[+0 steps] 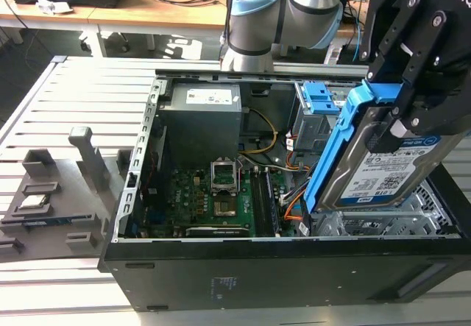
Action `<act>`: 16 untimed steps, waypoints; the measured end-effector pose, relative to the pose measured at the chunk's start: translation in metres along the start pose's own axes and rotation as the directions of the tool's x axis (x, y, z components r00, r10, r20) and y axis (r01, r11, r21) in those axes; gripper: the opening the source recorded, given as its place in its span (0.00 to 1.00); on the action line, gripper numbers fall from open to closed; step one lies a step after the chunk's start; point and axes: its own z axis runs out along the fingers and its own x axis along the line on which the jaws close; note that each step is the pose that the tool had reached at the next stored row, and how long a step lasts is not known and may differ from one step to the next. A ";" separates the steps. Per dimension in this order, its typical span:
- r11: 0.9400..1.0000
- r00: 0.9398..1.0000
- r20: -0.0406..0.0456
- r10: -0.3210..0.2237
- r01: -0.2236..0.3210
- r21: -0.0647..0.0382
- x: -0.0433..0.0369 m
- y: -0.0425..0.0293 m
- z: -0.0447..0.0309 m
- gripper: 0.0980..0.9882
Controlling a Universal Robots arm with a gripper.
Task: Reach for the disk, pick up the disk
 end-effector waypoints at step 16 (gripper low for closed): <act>0.998 0.998 0.032 0.050 -0.049 -0.034 0.0009 -0.0179 0.0063 0.30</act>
